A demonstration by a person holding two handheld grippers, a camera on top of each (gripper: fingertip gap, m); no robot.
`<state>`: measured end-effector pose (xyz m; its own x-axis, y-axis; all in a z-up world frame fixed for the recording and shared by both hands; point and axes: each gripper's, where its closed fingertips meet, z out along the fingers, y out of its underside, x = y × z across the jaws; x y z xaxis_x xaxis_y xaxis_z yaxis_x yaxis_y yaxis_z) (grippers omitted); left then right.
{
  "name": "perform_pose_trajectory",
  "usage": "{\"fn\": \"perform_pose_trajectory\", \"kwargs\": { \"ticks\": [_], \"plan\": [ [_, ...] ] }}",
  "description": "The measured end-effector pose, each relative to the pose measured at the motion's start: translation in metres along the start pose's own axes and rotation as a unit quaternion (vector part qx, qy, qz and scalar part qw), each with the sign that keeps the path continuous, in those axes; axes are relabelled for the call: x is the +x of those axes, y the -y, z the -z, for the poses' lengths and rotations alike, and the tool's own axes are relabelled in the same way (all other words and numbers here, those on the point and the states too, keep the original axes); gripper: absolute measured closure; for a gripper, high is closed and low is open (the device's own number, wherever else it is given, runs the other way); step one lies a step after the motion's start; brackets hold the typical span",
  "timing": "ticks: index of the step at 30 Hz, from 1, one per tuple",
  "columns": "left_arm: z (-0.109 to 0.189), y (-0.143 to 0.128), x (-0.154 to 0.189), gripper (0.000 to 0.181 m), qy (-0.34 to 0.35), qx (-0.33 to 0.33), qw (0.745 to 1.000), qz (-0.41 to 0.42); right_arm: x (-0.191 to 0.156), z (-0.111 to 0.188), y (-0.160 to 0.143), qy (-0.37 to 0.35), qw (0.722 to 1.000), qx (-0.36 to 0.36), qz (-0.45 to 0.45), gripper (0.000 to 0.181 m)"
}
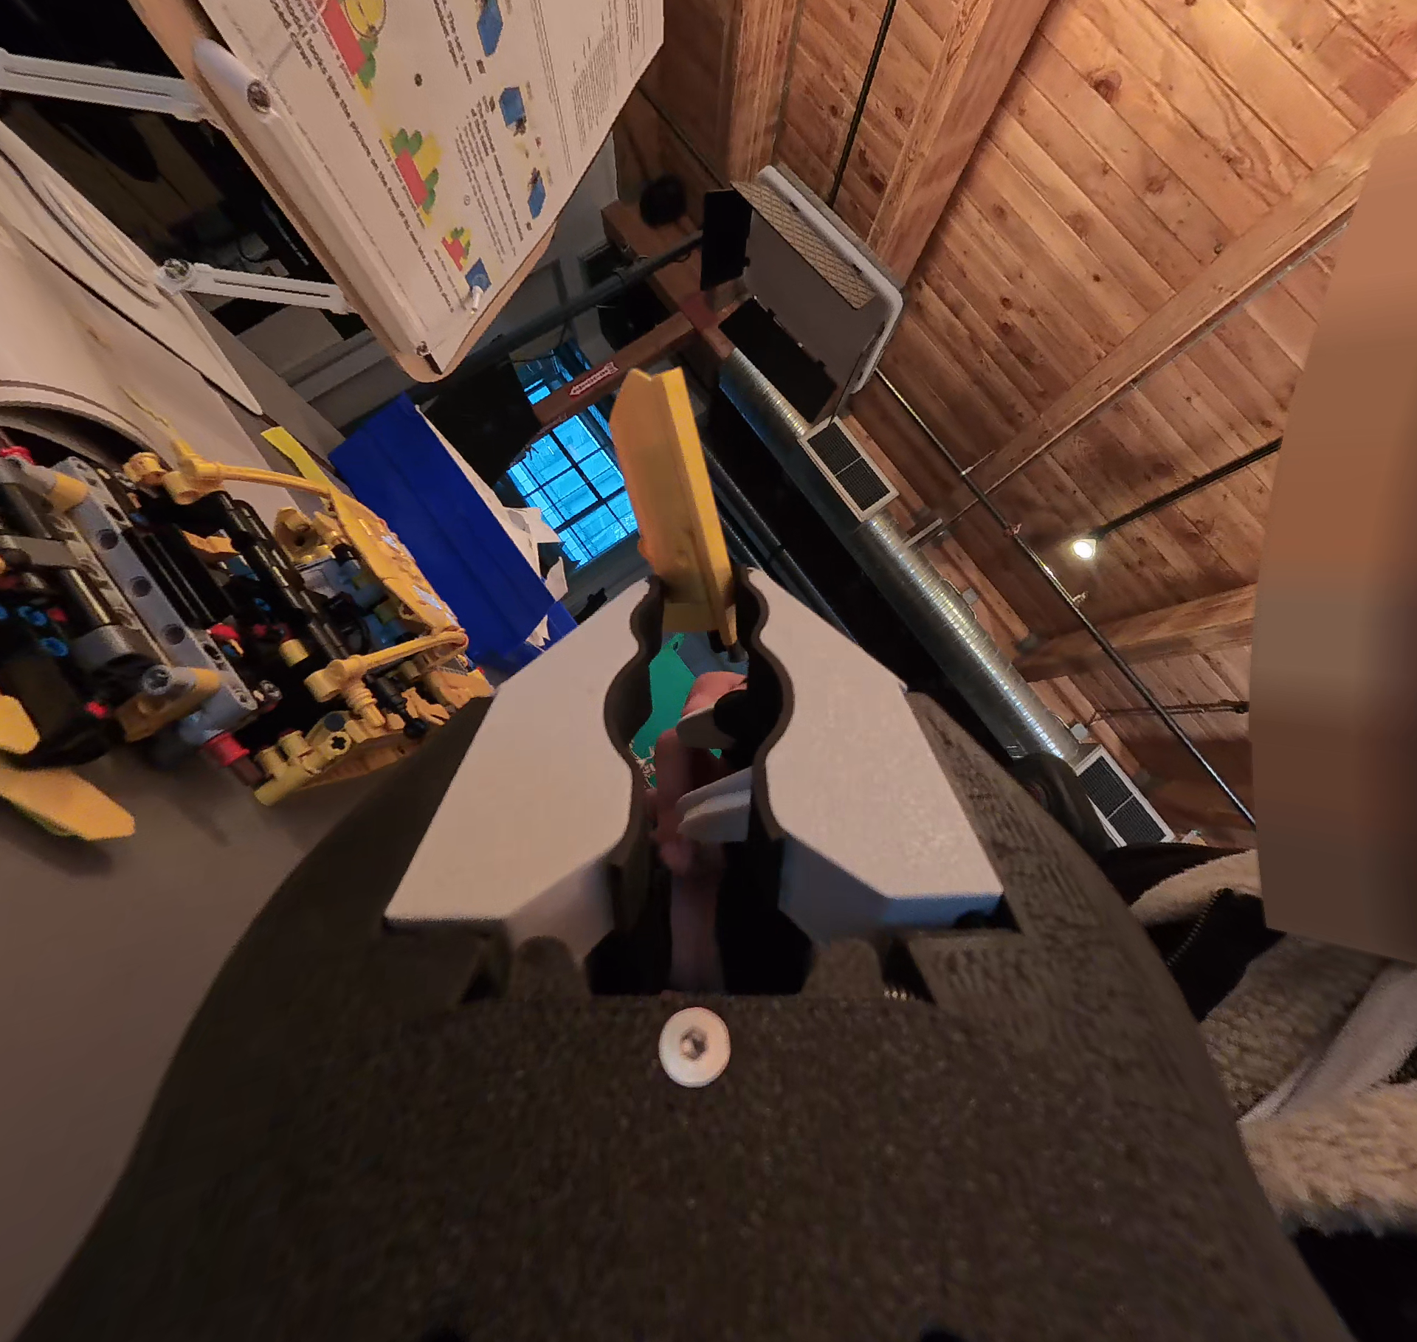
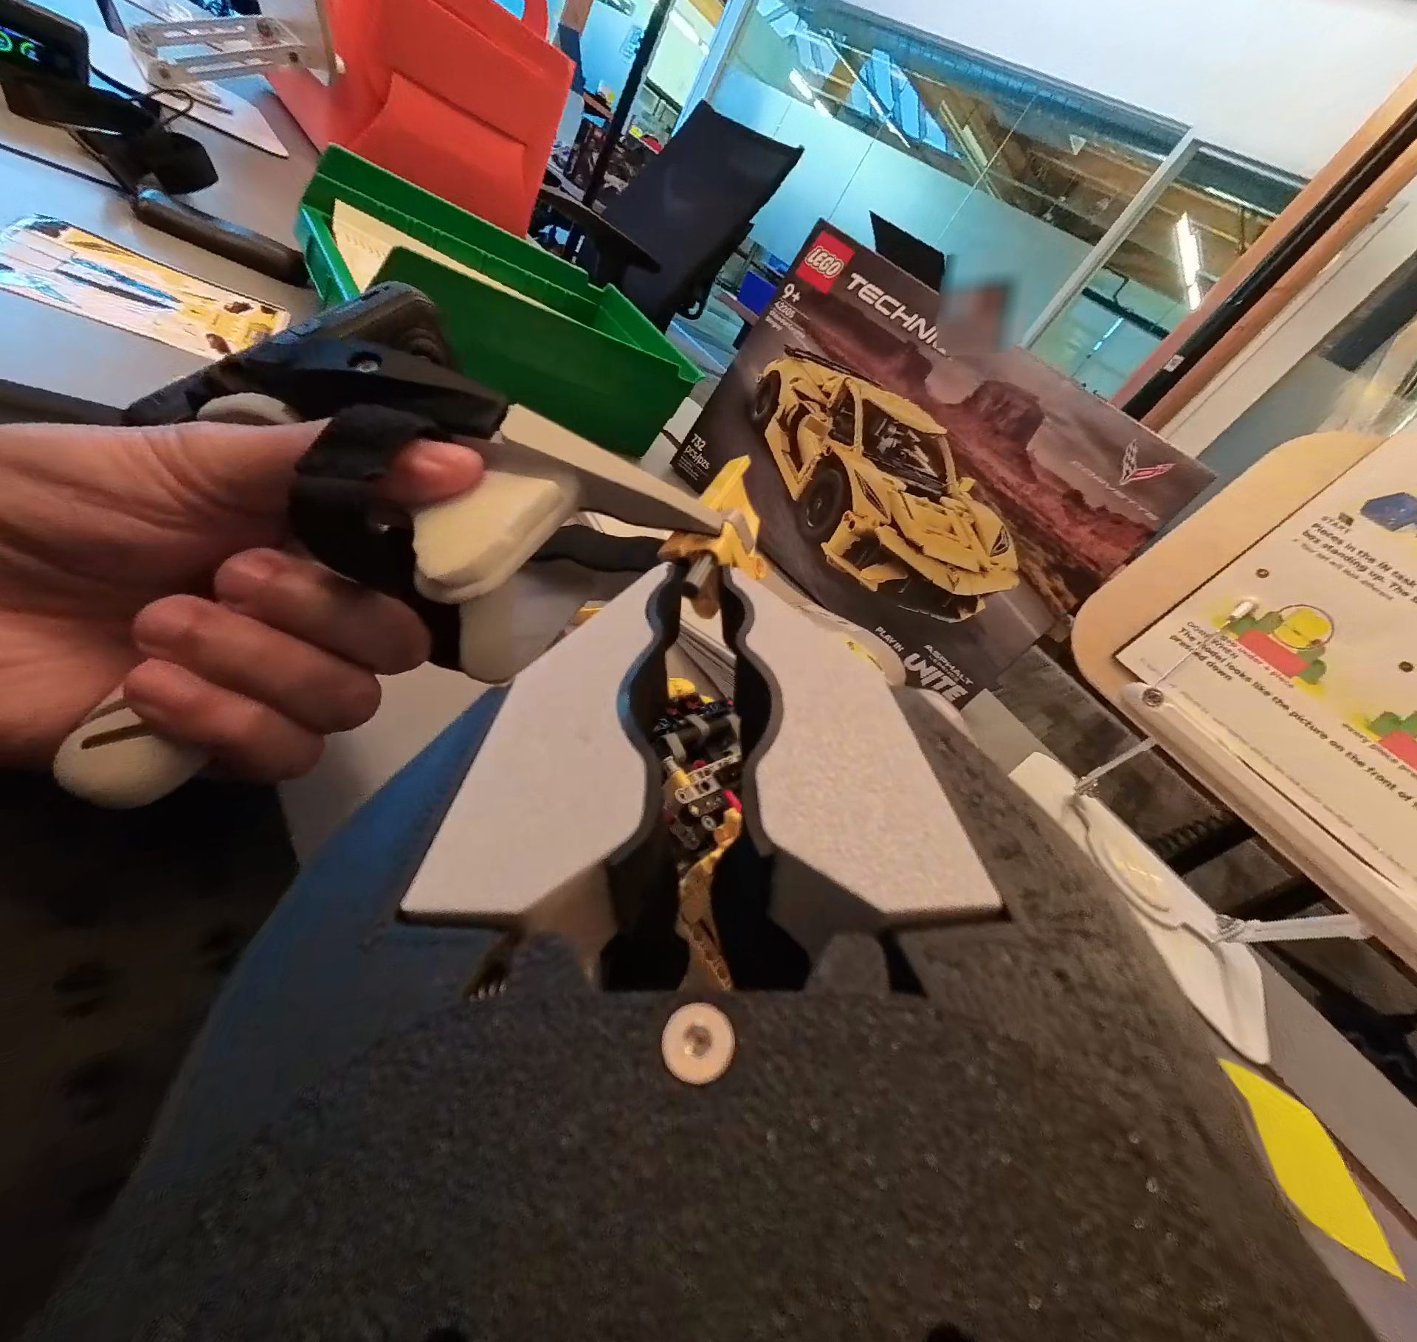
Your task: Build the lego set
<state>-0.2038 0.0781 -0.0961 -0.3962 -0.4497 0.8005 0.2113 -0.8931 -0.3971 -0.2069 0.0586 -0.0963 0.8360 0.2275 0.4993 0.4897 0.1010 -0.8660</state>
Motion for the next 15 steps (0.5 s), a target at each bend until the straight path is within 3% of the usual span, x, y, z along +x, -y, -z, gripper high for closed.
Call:
{"fn": "perform_pose_trajectory", "kwargs": {
  "ticks": [11, 15],
  "plan": [
    [-0.0016, -0.0025, -0.0004, 0.163, 0.004, -0.005, 1.000, -0.010, 0.0011, -0.0027, -0.0059, 0.009, 0.999, -0.015, -0.036, 0.177],
    [-0.0019, -0.0024, 0.0012, 0.164, 0.005, -0.002, 1.000, -0.025, 0.0015, -0.0023, -0.0058, 0.034, 0.993, -0.018, -0.108, 0.177]
  ]
}}
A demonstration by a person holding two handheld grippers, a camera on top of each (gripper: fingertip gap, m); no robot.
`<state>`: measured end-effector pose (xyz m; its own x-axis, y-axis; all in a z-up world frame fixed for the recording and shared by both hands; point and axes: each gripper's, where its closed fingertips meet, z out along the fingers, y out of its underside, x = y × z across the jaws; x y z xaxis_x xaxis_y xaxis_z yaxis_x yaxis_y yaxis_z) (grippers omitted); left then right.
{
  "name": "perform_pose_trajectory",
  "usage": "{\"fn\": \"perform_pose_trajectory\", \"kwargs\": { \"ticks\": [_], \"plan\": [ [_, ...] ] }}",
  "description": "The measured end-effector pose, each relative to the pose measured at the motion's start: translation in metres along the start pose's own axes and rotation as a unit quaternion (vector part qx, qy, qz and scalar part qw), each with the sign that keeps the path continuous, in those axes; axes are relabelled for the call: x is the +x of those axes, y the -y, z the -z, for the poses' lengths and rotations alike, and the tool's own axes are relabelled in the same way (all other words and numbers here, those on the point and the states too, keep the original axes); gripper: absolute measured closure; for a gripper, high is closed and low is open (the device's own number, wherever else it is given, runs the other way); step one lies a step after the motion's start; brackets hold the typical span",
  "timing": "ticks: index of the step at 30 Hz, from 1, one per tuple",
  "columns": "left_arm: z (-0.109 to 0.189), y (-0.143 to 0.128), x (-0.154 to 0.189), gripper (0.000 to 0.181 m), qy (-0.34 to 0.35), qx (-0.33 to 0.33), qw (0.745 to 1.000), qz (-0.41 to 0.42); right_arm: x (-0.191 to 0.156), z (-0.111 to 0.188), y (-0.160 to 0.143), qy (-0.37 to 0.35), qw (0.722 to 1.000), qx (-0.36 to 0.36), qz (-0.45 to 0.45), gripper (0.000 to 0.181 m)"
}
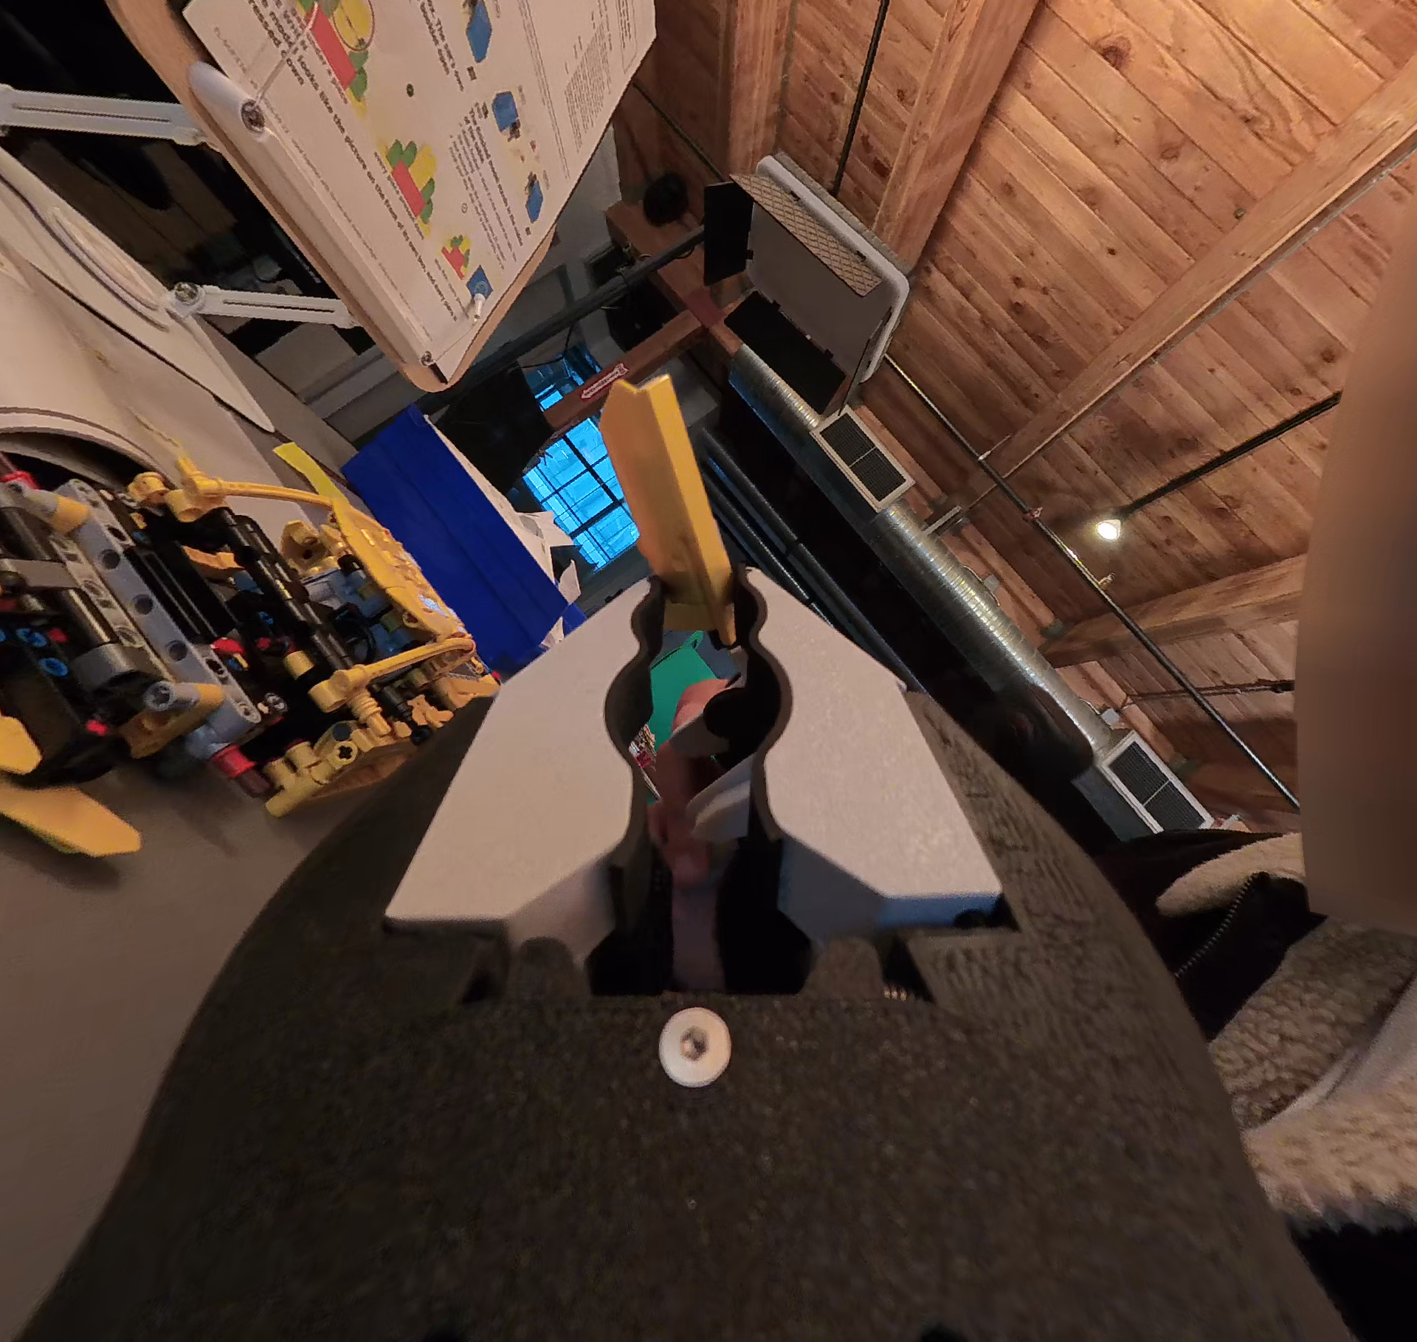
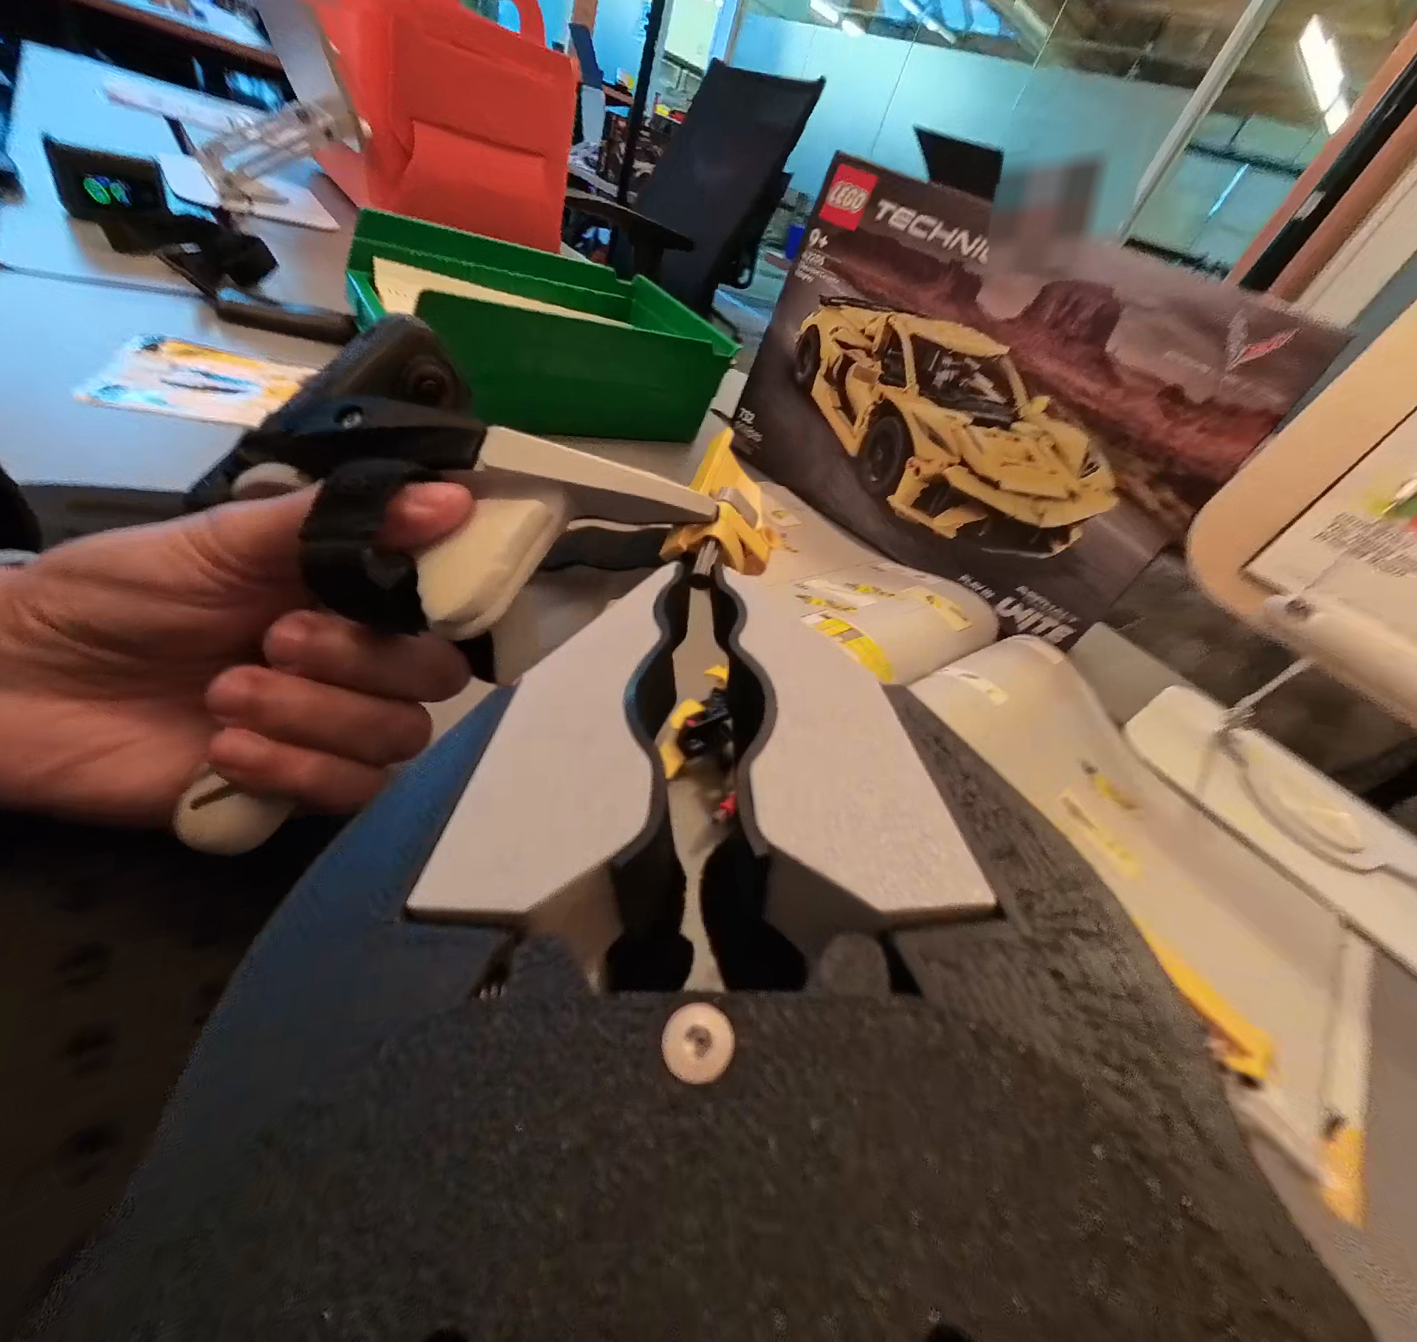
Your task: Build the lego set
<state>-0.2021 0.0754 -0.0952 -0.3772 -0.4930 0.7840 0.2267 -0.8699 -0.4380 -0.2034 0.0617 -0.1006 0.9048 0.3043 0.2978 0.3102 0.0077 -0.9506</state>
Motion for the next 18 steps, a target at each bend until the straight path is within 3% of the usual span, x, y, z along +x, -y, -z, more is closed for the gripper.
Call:
{"fn": "perform_pose_trajectory", "kwargs": {
  "ticks": [4, 11, 15, 18],
  "plan": [
    [0.0001, 0.0005, 0.0006, 0.164, 0.004, 0.002, 1.000, -0.013, -0.0012, -0.0005, -0.0015, 0.060, 0.988, 0.003, -0.142, 0.177],
    [-0.0008, -0.0008, 0.0021, 0.163, 0.007, -0.001, 0.999, -0.034, -0.0033, 0.0009, -0.0011, 0.144, 0.928, 0.023, -0.343, 0.177],
    [-0.0006, -0.0008, 0.0024, 0.164, 0.009, -0.004, 0.999, -0.041, -0.0038, 0.0008, -0.0007, 0.151, 0.926, 0.024, -0.344, 0.177],
    [0.0000, -0.0020, 0.0004, 0.164, 0.007, -0.023, 0.999, -0.023, -0.0035, 0.0071, 0.0033, 0.167, 0.956, 0.031, -0.240, 0.171]
  ]
}}
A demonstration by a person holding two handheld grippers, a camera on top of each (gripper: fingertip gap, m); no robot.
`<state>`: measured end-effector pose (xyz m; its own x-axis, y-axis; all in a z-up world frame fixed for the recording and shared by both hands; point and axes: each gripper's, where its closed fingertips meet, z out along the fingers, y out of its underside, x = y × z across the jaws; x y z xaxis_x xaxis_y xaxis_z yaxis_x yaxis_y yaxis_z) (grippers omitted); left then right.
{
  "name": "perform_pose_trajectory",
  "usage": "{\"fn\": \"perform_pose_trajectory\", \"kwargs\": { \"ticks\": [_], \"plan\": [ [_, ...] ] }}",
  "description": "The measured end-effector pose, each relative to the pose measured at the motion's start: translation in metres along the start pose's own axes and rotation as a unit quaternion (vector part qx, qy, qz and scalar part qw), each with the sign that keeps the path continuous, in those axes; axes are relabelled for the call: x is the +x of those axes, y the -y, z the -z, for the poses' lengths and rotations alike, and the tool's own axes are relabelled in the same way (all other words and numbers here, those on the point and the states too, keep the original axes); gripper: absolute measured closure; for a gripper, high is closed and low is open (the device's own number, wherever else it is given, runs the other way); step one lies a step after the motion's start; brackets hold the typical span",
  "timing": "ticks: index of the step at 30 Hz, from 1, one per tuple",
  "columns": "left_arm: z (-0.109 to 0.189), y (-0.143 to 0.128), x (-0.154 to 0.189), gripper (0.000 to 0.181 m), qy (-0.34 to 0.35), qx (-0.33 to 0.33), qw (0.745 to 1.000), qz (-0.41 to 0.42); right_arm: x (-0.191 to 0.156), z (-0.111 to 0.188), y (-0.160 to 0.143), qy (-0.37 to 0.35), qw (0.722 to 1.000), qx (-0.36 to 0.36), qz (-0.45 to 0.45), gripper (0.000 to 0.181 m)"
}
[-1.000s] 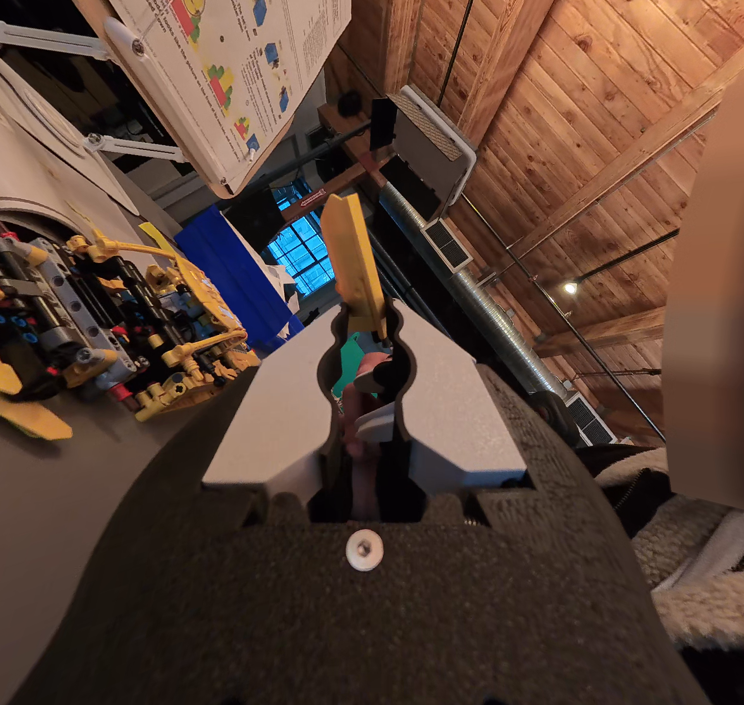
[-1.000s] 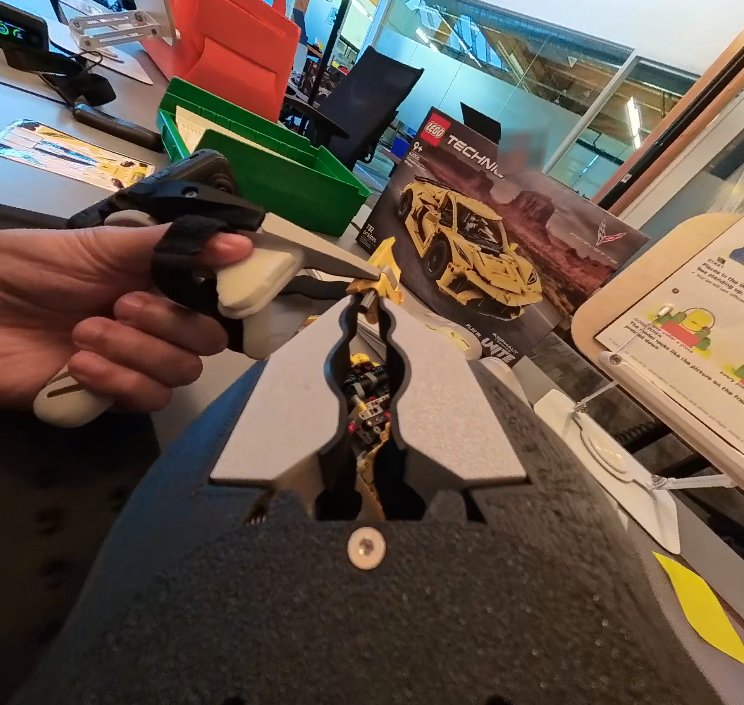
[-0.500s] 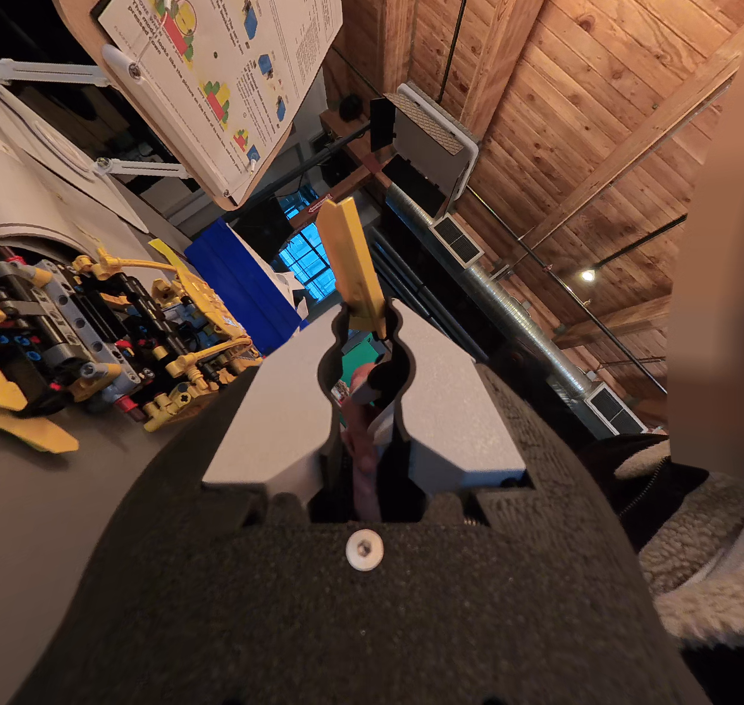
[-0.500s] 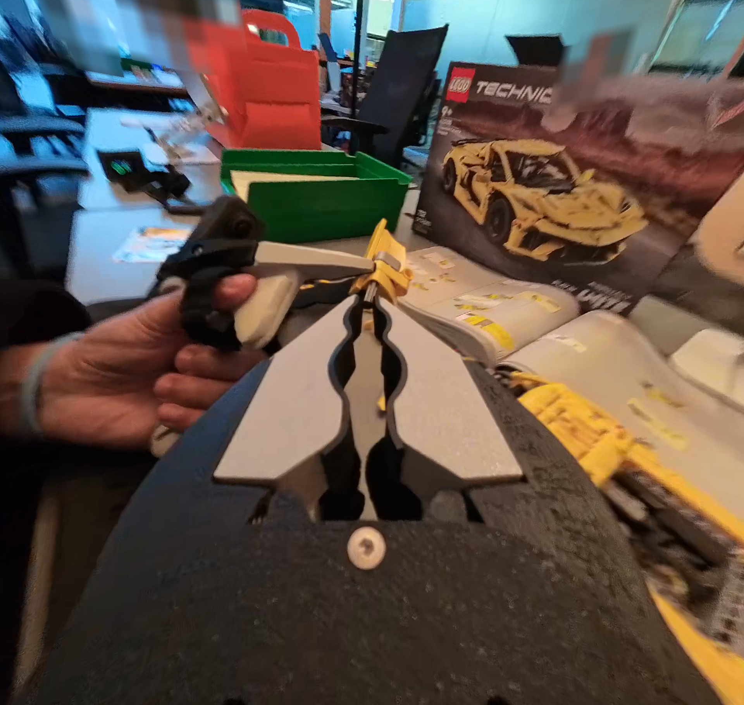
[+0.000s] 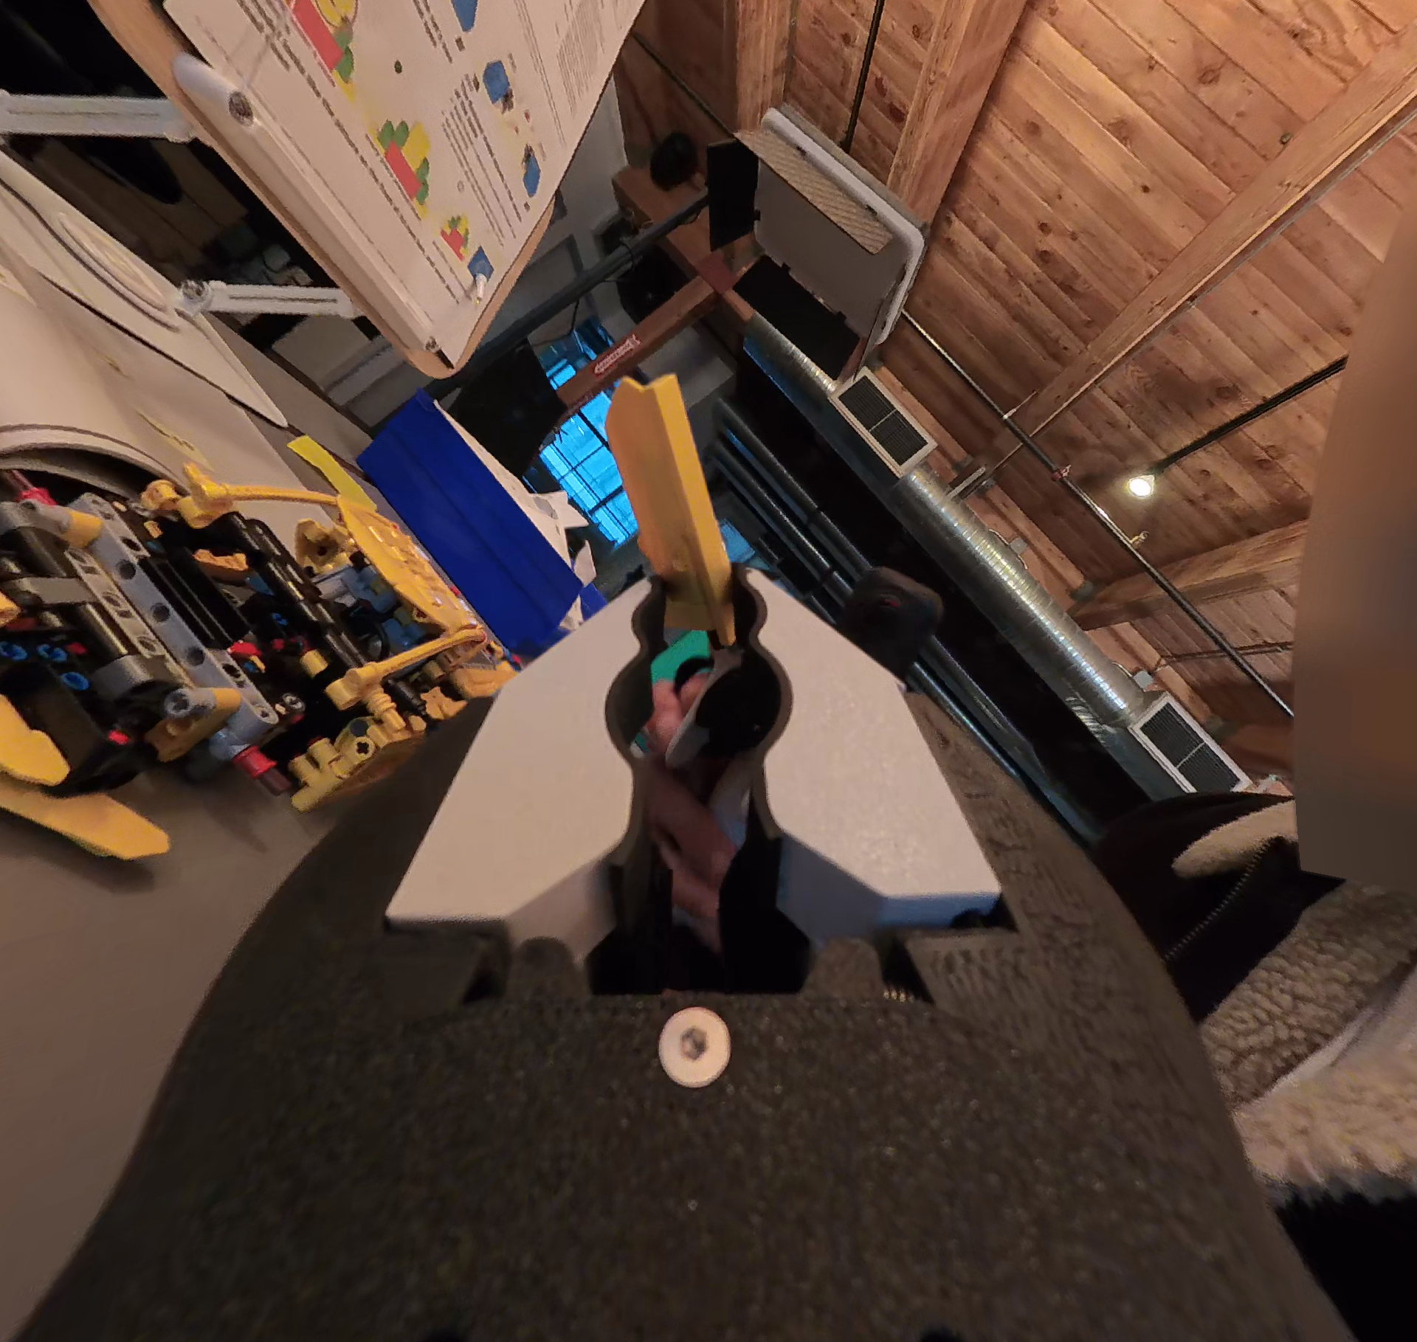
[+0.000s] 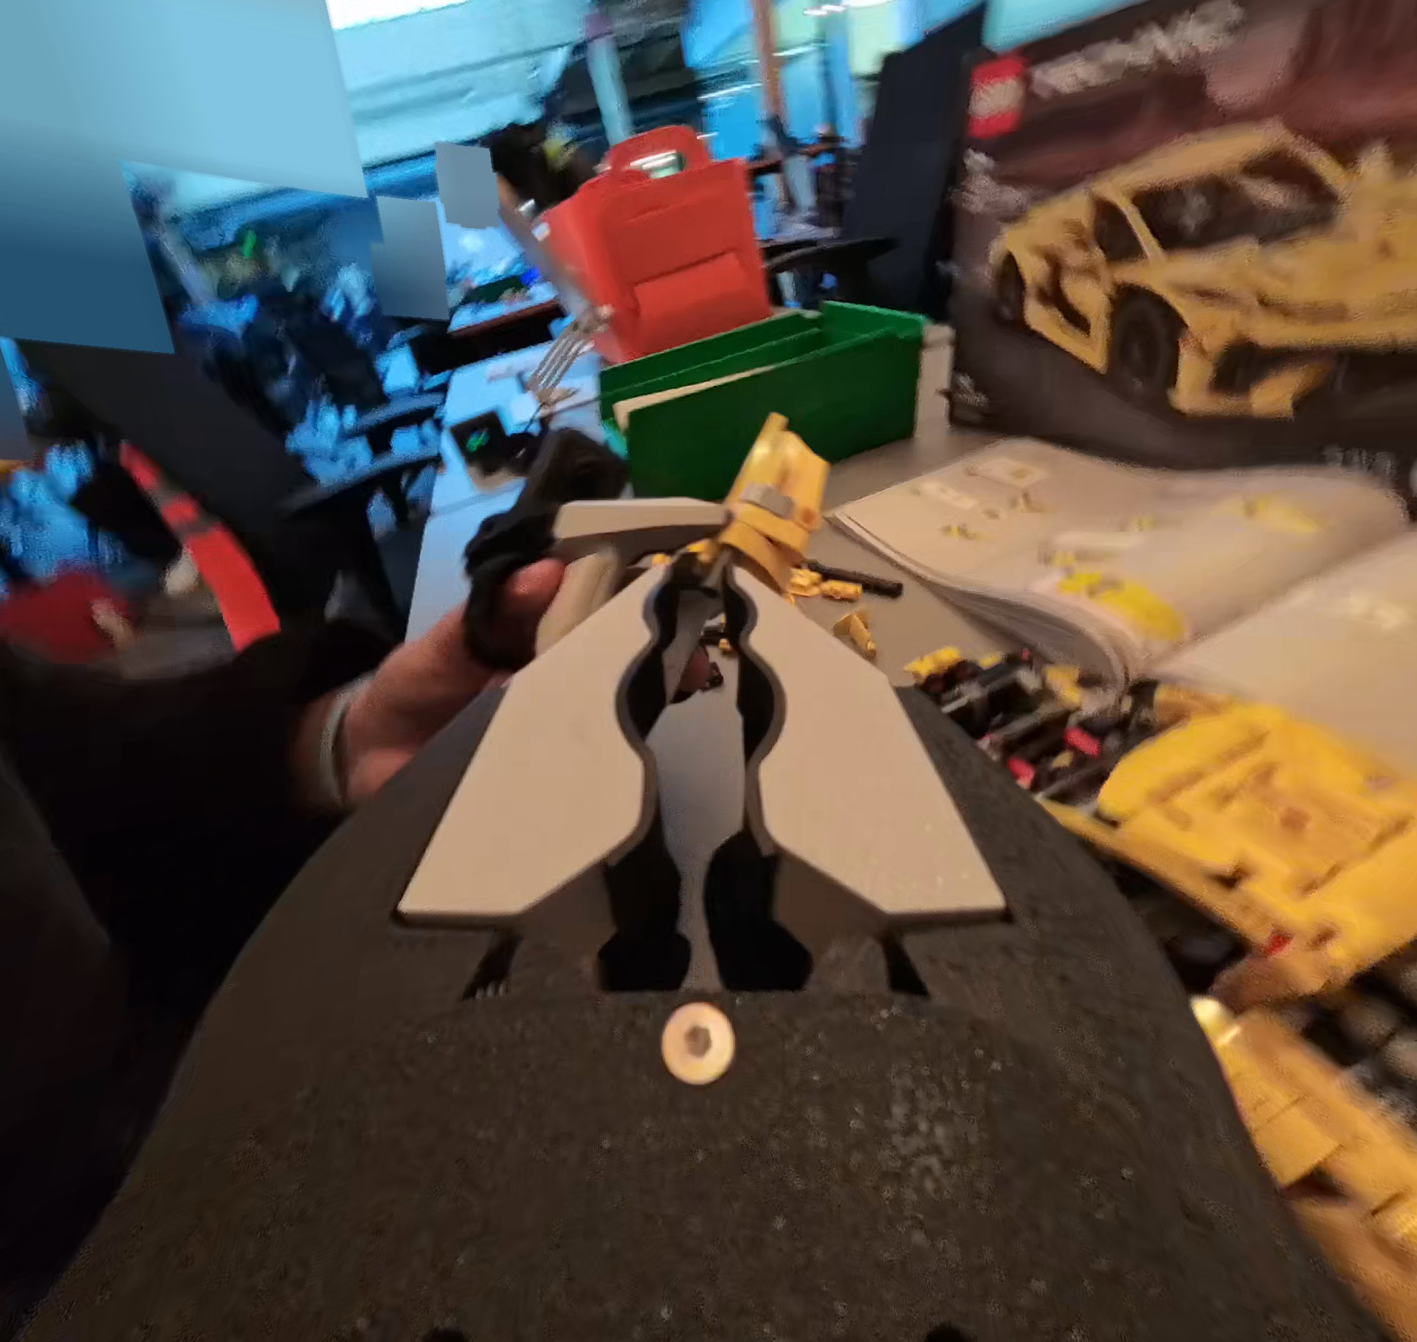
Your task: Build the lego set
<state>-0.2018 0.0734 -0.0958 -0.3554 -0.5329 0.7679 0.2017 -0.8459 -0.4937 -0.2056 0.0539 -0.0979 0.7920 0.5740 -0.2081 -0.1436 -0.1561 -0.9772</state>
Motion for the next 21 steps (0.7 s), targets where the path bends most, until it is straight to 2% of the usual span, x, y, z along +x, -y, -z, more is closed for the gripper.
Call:
{"fn": "perform_pose_trajectory", "kwargs": {
  "ticks": [1, 3, 6, 11, 15, 16, 21],
  "plan": [
    [0.000, -0.001, 0.000, 0.164, -0.005, -0.014, 1.000, 0.008, -0.009, 0.005, 0.003, 0.035, 0.997, -0.011, 0.061, 0.165],
    [0.002, -0.010, 0.000, 0.164, -0.014, -0.077, 0.996, 0.029, -0.008, 0.018, 0.003, 0.040, 0.984, -0.060, 0.164, 0.138],
    [0.007, -0.036, 0.005, 0.164, -0.033, -0.182, 0.981, 0.059, -0.008, 0.032, -0.008, 0.051, 0.952, -0.125, 0.275, 0.132],
    [0.006, -0.066, 0.011, 0.164, -0.036, -0.260, 0.964, 0.035, -0.013, 0.029, -0.029, 0.105, 0.935, -0.186, 0.284, 0.127],
    [0.006, -0.068, 0.008, 0.165, -0.029, -0.266, 0.963, 0.034, -0.017, 0.028, -0.039, 0.122, 0.923, -0.206, 0.300, 0.133],
    [0.006, -0.068, 0.007, 0.164, -0.027, -0.265, 0.963, 0.040, -0.018, 0.028, -0.039, 0.122, 0.921, -0.205, 0.307, 0.142],
    [0.005, -0.067, 0.009, 0.164, -0.033, -0.262, 0.964, 0.041, -0.019, 0.028, -0.037, 0.121, 0.914, -0.206, 0.328, 0.143]
  ]
}}
